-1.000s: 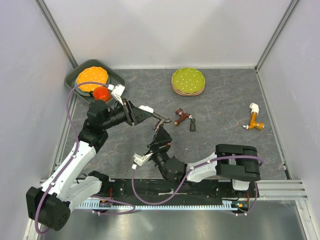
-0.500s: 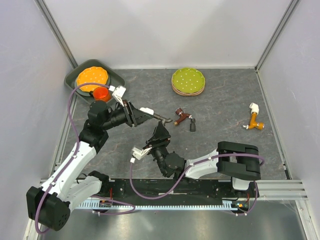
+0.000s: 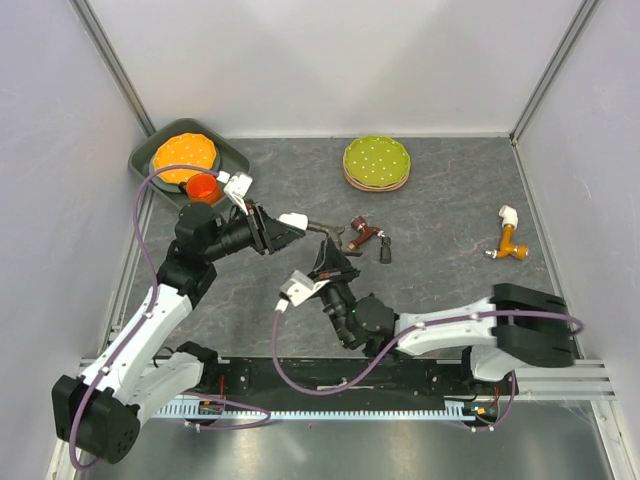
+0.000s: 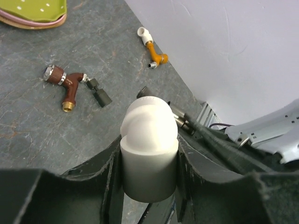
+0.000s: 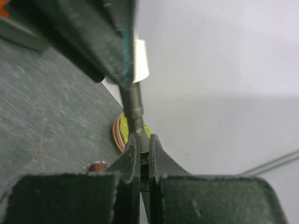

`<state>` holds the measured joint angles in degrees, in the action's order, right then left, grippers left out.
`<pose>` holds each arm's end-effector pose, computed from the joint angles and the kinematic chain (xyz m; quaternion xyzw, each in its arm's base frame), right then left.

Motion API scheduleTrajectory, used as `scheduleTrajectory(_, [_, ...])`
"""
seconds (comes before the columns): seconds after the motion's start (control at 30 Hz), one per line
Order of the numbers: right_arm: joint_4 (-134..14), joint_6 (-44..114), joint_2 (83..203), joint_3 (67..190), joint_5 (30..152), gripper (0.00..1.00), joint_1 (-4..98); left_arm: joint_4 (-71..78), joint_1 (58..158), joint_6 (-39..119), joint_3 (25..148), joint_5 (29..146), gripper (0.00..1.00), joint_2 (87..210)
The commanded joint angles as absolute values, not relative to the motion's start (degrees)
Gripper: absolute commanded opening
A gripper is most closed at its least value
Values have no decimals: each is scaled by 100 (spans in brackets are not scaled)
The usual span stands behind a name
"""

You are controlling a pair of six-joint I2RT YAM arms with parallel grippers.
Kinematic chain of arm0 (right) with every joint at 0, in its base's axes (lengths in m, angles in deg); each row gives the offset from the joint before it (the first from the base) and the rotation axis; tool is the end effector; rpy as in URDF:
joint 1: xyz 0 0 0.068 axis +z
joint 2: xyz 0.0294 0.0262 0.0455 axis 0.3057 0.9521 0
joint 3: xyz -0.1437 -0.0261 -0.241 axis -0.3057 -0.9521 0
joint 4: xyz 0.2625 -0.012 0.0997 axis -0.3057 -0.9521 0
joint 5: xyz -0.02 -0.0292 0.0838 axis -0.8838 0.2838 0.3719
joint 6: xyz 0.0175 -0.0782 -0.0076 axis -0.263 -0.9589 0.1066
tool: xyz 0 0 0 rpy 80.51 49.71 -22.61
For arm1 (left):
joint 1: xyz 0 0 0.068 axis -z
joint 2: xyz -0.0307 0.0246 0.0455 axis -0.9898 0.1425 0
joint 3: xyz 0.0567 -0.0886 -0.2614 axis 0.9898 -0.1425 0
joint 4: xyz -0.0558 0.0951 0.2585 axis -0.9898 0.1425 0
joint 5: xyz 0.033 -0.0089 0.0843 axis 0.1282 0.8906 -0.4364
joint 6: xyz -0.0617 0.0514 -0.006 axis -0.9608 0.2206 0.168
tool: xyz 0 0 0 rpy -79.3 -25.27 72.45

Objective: Install the water faucets

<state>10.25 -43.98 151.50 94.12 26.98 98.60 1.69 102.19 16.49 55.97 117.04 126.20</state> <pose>0.1121 0.3302 0.2674 -0.3938 0.4956 -0.2119 0.7446 0.2255 -0.1293 0.3210 0.1177 0.7347 -0.5068 0.4353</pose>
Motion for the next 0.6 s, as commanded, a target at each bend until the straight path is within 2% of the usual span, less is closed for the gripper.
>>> scheduleTrajectory(0.0, [-538,-1963,13818,9540,2961,0,9586,212,10246,2056,5684,11958,2,12491])
scheduleTrajectory(0.13, [-1740,-459,12931,9523,3532,0,9033,177,10255,2003,5675,11976,2,12500])
scheduleTrajectory(0.23, [-2381,-176,12605,9514,3927,1,8847,98,10246,1889,5640,11967,2,12517])
scheduleTrajectory(0.4, [-3084,755,12331,9479,4463,0,8444,-139,10220,1739,5587,12116,2,12552])
scheduleTrajectory(0.57, [-3831,1520,12252,9646,5210,0,7749,-762,10211,1686,5438,12880,2,12473])
